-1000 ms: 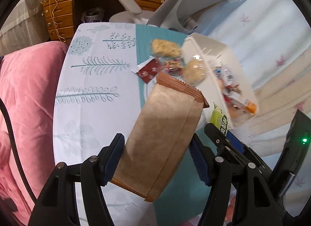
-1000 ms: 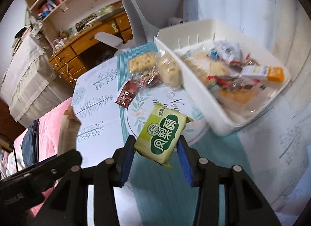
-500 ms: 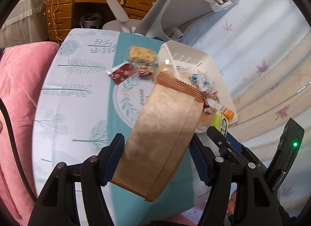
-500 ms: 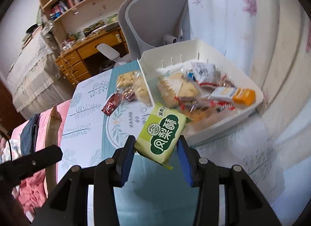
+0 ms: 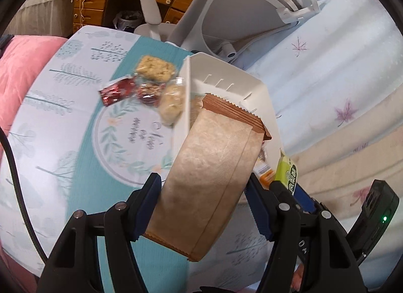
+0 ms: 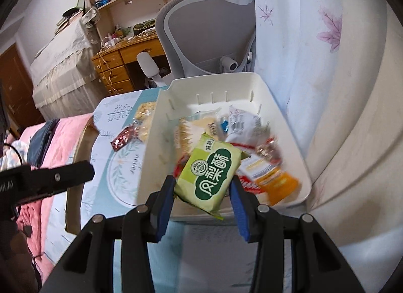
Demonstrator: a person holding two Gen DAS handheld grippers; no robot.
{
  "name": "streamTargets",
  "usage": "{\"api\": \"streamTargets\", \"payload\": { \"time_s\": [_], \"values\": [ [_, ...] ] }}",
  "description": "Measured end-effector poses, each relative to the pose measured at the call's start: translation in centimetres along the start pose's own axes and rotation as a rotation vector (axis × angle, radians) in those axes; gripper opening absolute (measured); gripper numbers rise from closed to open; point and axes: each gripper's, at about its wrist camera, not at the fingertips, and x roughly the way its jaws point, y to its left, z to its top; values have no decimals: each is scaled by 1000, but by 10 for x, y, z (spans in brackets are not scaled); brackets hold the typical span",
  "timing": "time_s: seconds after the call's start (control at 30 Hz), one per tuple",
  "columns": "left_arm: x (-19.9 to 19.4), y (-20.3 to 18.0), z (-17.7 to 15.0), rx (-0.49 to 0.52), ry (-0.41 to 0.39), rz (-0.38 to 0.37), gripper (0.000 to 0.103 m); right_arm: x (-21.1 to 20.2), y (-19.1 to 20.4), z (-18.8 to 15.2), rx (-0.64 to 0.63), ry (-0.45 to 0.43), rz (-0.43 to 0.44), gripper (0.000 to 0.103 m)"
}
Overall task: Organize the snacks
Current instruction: 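Carry both snacks over the white tray and open both tools to drop them, then move both open tools back toward the remaining snacks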
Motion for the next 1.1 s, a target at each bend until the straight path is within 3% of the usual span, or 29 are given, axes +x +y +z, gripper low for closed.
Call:
{"api": "streamTargets", "payload": {
  "time_s": [0.3, 0.47, 0.5, 0.53, 0.63, 0.67, 1.1],
  "values": [
    [30, -43, 10, -25, -48, -24, 66, 6, -36, 12, -94, -9, 33, 44],
    [45, -63, 11, 34, -39, 13, 68, 7, -48, 14, -119, -29, 33, 45],
    [46, -64, 11, 36, -37, 22, 72, 8, -51, 15, -118, -39, 28, 45],
    [47, -64, 12, 34, -32, 27, 81, 8, -53, 16, -116, -43, 27, 48],
    [45, -60, 13, 4, -51, 41, 83, 11, -58, 17, -107, -25, 44, 67],
    [44, -59, 13, -1, -53, 47, 83, 11, -60, 16, -96, -26, 47, 69],
    [37, -28, 1, -96, 13, 63, 83, 16, -56, 10, -20, 33, 69, 69]
  ]
}}
